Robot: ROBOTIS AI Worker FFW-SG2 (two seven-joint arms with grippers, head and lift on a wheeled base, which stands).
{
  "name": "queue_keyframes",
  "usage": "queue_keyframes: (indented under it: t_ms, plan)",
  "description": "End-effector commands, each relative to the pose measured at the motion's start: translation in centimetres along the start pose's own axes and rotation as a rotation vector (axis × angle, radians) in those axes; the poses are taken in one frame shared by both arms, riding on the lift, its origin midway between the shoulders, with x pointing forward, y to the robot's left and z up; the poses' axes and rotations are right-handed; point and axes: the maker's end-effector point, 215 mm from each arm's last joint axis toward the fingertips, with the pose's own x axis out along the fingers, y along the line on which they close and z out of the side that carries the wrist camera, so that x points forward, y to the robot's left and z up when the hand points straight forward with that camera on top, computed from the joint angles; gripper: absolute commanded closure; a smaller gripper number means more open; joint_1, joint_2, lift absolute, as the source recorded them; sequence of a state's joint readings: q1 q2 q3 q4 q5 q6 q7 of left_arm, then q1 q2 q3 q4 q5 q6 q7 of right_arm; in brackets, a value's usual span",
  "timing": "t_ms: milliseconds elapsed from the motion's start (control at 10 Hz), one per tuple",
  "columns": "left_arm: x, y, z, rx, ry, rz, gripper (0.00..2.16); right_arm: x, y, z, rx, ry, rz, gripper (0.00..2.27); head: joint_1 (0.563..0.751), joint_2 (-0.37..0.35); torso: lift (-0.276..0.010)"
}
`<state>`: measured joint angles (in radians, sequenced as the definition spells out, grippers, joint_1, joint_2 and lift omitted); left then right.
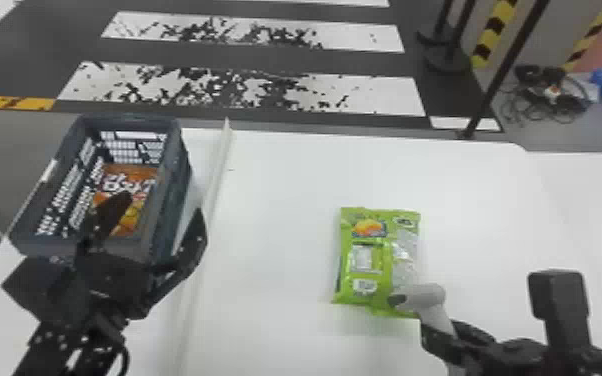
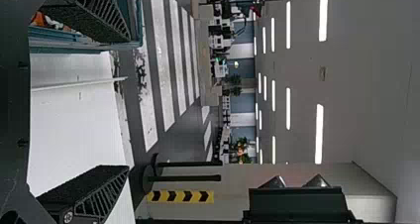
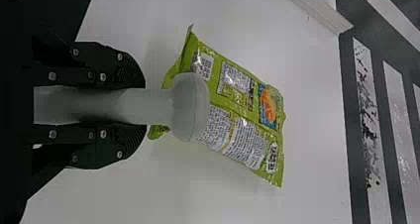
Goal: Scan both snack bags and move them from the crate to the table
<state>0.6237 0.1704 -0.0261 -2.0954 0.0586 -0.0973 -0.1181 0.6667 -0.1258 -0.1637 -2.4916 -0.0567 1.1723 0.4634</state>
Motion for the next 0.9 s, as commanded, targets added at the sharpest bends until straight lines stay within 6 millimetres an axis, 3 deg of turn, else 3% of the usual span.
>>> queue_keyframes:
  t_ms: [0,300,600,800]
  plan:
    - [0.0,0.1,0.0,0.001,0.001,0.001,0.08,-0.5,-1.3,0.3,-0.002,-0.008,-0.036,2.25,0.695,-0.045,-0.088]
    - [-0.1,0.0,0.1,0.001,-0.002,-0.001,0.08,-1.4,-6.9,2.9,0.034,-0.079,-0.133,2.25,0.695,-0.098,-0.088]
    - [-0.1,-0.3,0.2,0.002,0.003,-0.01,0.08,0.0,-13.5,7.7,-0.009,-0.246,-0.271,2.25,0.695,-0.174,-0.088]
    - [0.2,-0.5,0.3,0.008,0.003,-0.022,0.08,1.1,-17.1,8.6,-0.01,-0.289,-0.321,2.25,0.695,-0.227,-0.088]
